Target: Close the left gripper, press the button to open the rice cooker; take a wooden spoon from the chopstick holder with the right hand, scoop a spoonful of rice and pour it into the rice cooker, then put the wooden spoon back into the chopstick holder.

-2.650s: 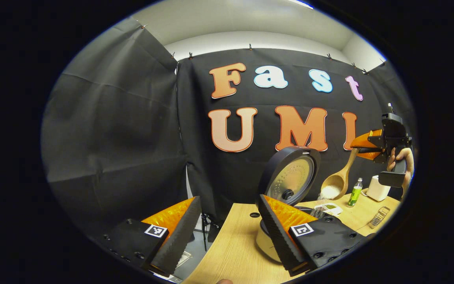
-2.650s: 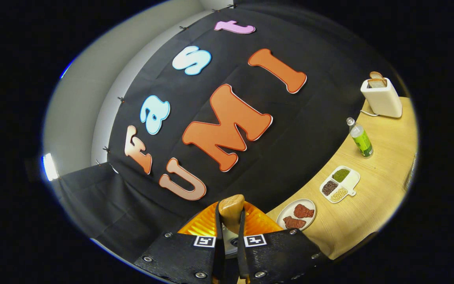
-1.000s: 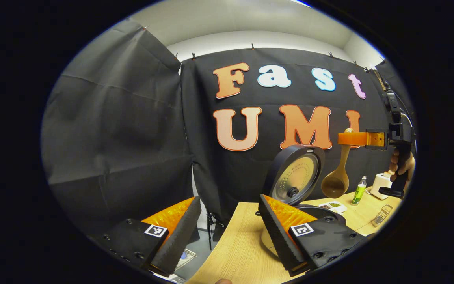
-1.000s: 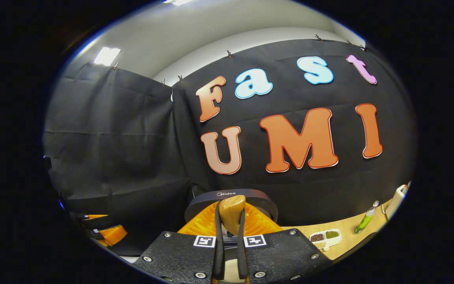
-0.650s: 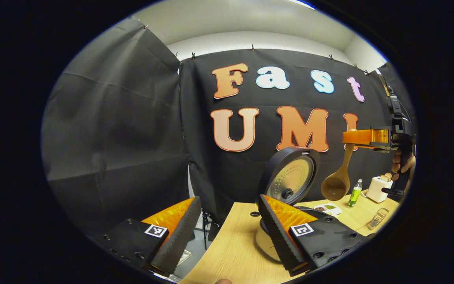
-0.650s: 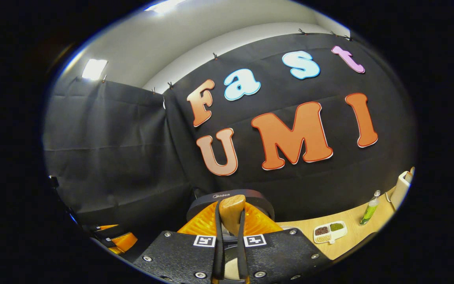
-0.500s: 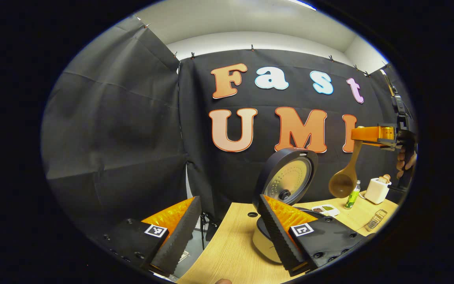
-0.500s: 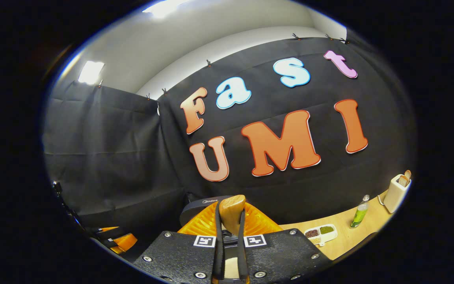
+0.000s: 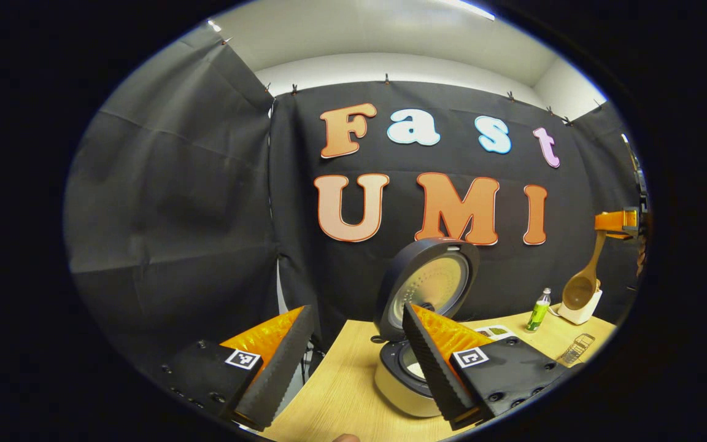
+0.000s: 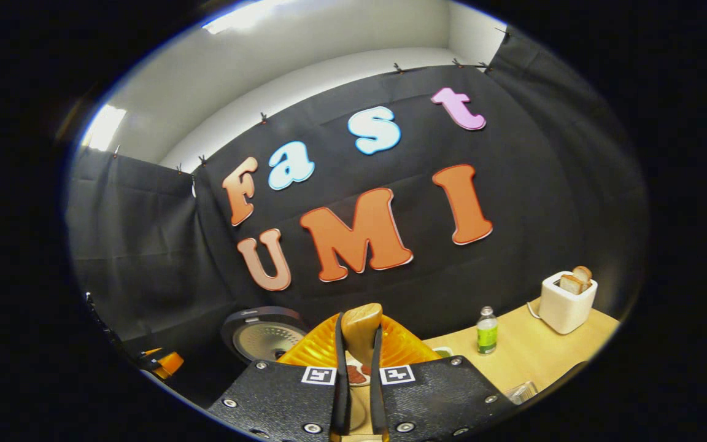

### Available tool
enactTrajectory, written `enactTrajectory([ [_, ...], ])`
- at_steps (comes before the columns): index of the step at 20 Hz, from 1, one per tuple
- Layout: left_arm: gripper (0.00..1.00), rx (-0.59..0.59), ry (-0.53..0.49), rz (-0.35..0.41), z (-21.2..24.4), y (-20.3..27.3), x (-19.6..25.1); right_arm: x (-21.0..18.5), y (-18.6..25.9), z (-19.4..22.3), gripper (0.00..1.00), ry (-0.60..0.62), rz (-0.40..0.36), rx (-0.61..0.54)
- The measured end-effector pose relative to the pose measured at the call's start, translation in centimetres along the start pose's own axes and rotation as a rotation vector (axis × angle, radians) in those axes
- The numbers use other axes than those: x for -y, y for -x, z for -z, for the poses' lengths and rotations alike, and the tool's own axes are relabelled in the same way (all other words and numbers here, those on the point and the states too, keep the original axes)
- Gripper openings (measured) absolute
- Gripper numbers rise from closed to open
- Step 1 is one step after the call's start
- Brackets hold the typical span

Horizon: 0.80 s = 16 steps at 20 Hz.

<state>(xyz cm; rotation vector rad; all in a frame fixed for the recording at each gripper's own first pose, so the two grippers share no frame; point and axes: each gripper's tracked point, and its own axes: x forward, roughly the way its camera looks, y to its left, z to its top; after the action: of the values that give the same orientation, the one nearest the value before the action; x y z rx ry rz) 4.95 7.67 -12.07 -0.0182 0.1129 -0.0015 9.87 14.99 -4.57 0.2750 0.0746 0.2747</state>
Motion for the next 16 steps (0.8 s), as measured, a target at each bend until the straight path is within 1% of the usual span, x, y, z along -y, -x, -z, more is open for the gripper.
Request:
enactTrajectory([
  [1, 1.0, -0.001, -0.002, 0.001, 0.0, 0.0, 0.4, 1.8, 0.5, 0.1, 0.12, 0.004, 0.029, 0.004],
  [3, 0.99, 0.0, -0.007, 0.004, -0.1, 0.1, 1.1, 4.9, 1.7, 0.7, 0.12, 0.001, 0.08, 0.005],
  [7, 0.96, 0.006, -0.013, -0.003, -0.1, 0.4, 2.5, 10.3, 3.7, 2.4, 0.12, -0.036, 0.147, 0.003],
  [9, 0.96, 0.01, -0.012, -0.002, 0.0, 0.4, 3.2, 13.0, 4.4, 3.8, 0.12, -0.055, 0.179, -0.007],
  [12, 0.97, 0.023, -0.005, 0.031, -0.1, 0.9, 4.7, 16.0, 4.9, 6.3, 0.12, -0.087, 0.208, -0.02],
  [16, 0.97, 0.052, -0.022, 0.016, -0.5, 1.5, 5.4, 20.4, 5.0, 10.2, 0.12, -0.12, 0.271, -0.051],
])
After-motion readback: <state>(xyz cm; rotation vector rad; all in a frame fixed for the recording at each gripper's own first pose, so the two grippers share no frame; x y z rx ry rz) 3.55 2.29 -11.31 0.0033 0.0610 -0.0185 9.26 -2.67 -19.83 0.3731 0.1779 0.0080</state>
